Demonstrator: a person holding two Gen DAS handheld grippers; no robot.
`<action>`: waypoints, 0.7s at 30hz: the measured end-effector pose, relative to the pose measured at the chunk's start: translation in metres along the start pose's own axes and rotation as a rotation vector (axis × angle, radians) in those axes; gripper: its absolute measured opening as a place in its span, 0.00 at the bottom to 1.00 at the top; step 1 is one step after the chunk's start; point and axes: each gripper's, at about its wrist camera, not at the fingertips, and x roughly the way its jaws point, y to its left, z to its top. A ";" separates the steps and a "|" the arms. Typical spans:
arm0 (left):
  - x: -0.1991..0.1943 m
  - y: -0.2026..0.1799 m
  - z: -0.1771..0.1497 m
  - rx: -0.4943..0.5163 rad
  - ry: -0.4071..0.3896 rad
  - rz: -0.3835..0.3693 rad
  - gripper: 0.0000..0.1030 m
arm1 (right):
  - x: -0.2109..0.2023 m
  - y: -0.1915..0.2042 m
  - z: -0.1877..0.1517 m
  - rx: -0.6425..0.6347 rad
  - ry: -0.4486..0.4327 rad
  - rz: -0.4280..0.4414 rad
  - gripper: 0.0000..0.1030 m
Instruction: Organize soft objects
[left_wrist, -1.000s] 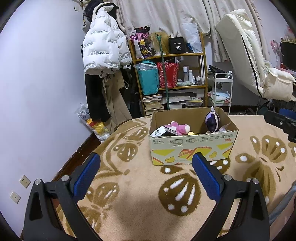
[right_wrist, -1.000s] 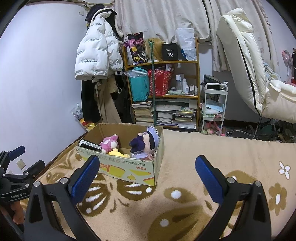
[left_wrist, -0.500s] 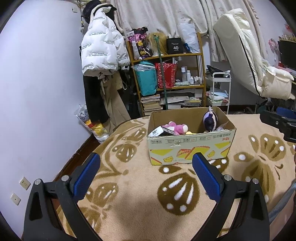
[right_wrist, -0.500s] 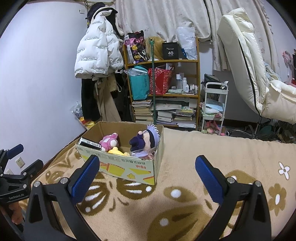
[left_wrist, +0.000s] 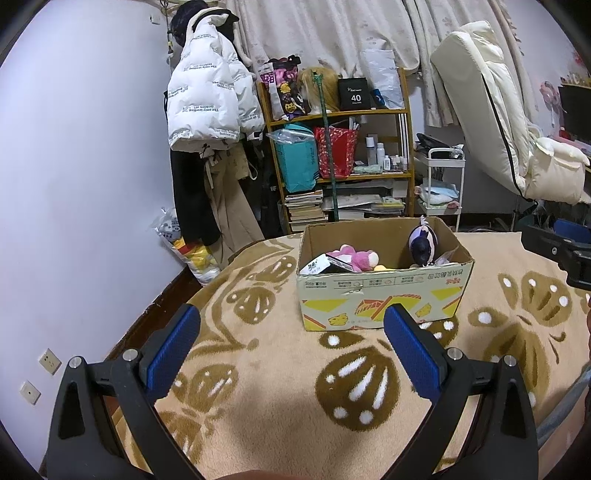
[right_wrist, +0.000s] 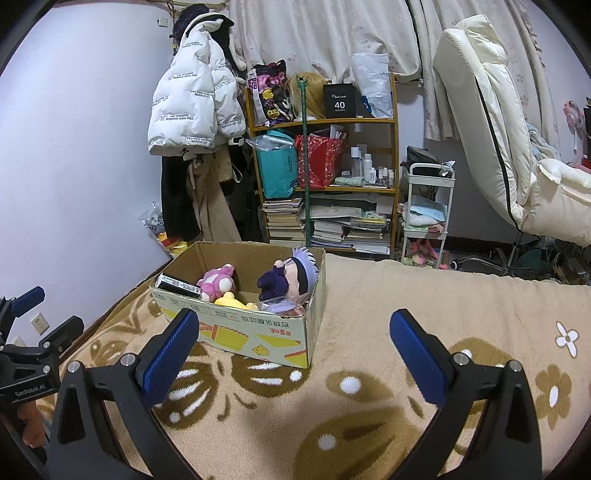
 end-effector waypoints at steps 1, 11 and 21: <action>0.000 0.000 0.000 -0.002 0.001 0.000 0.96 | -0.001 0.000 0.000 0.000 0.001 0.000 1.00; 0.003 0.001 -0.002 -0.004 0.008 -0.002 0.96 | 0.000 -0.003 -0.001 0.000 0.004 0.001 1.00; 0.005 0.003 -0.003 -0.007 0.010 0.003 0.96 | 0.000 -0.004 -0.001 -0.001 0.005 0.002 1.00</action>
